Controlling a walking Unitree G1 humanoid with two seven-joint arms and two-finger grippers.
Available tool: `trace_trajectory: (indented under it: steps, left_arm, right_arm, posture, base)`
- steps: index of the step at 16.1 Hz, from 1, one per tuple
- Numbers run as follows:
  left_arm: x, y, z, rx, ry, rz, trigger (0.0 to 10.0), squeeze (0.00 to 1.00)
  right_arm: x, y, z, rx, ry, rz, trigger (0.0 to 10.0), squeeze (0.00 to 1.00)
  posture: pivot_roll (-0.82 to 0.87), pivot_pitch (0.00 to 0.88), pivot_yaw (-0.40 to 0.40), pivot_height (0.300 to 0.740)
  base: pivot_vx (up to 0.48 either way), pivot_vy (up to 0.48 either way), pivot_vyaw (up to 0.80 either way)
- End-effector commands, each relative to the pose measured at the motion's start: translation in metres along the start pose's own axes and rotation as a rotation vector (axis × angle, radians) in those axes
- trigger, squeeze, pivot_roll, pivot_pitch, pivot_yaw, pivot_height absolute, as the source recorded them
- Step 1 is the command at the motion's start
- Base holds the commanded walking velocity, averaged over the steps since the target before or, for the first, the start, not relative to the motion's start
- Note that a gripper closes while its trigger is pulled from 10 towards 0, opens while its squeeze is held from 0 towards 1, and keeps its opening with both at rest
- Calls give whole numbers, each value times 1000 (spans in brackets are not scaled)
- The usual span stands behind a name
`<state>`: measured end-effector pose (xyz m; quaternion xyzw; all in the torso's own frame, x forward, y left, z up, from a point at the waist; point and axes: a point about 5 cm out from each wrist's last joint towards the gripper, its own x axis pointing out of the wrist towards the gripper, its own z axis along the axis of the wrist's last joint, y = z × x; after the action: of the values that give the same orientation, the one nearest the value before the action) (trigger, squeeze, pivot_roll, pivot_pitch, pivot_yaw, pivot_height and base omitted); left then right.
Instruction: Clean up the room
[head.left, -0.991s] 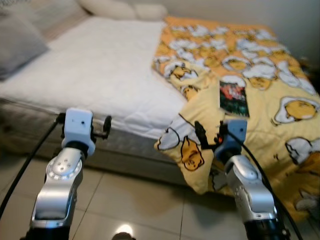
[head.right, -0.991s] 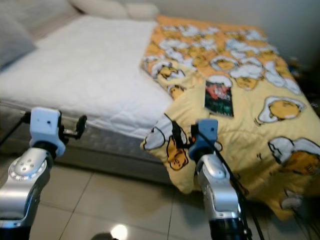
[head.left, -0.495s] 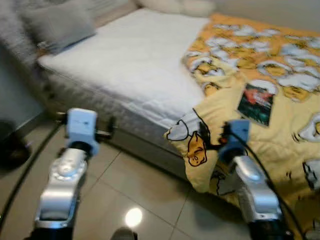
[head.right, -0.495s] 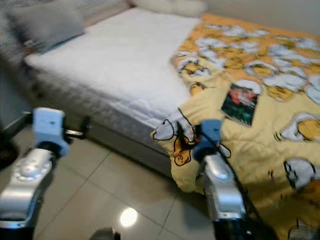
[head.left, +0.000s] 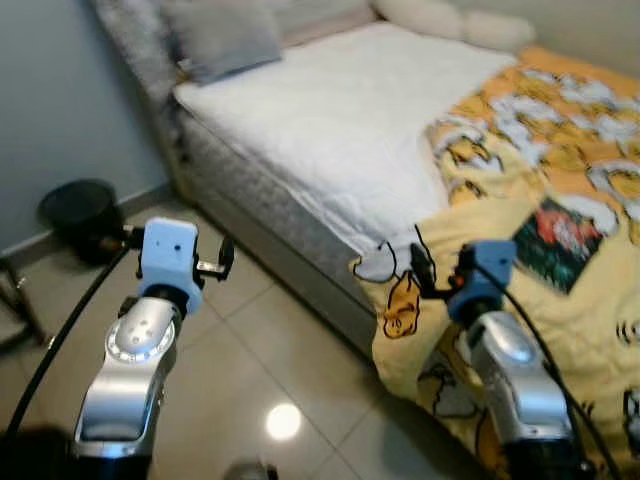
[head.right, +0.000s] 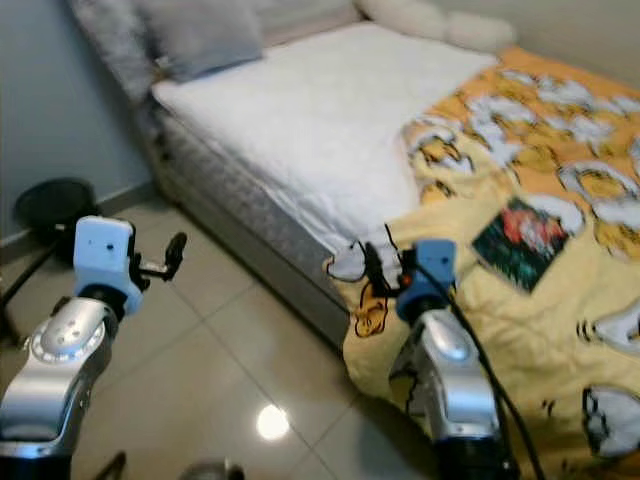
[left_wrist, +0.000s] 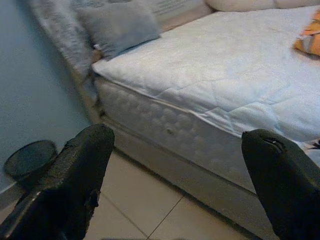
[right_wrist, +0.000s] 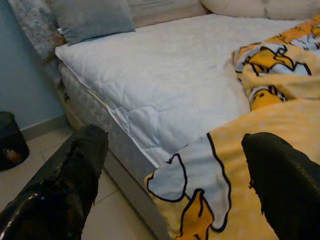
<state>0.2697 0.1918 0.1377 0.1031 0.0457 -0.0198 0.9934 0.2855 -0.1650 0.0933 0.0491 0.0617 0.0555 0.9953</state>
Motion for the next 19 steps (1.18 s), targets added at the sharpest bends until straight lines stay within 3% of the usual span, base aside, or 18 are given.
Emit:
trace_trajectory:
  steps: [1, 17, 19]
  left_arm:
    - [1, 1, 0, 9, 6, 2, 10000, 1000]
    - [1, -4, -2, 18, 11, -22, 10000, 1000]
    - [1, -5, -6, 25, 47, -12, 10000, 1000]
  right_arm:
    - [1, 1, -2, 19, 10, -13, 10000, 1000]
    - [1, -4, -5, 10, 21, -30, 10000, 1000]
    - [1, -5, -5, 6, 21, -39, 10000, 1000]
  posture:
    - [48, 0, -12, 740]
    - [45, 0, -10, 740]
    - [46, 0, -10, 740]
  base:
    - [0, -356, 0]
    - [0, -359, 0]
    - [0, 0, 0]
